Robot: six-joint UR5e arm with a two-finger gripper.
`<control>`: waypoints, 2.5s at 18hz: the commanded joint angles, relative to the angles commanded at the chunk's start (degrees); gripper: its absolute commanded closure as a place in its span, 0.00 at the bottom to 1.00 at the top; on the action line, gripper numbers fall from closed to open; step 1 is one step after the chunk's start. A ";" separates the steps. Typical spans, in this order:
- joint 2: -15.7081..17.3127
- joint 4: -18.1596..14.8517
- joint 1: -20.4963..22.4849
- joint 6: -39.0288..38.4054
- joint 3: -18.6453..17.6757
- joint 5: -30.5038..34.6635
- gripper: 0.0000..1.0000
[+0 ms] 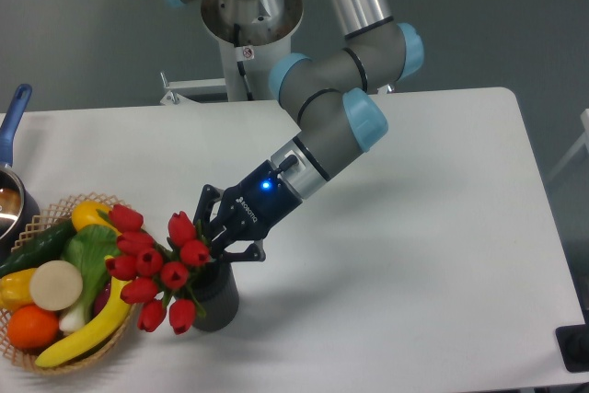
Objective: Pick up the flowers from the vase
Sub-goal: 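Lift the gripped tulips upward out of the grey vase, then carry the tulips away from the vase and lower them onto the table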
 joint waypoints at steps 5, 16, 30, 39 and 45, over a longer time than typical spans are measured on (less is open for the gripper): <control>2.02 -0.09 1.58 -0.70 0.00 -4.30 0.87; 3.43 -0.26 2.81 -8.43 5.71 -9.32 0.86; 3.78 -0.35 4.75 -16.43 10.37 -14.06 0.85; 3.25 -0.44 6.93 -21.79 15.11 -14.86 0.87; -0.25 -0.35 9.58 -19.87 18.62 -13.37 0.87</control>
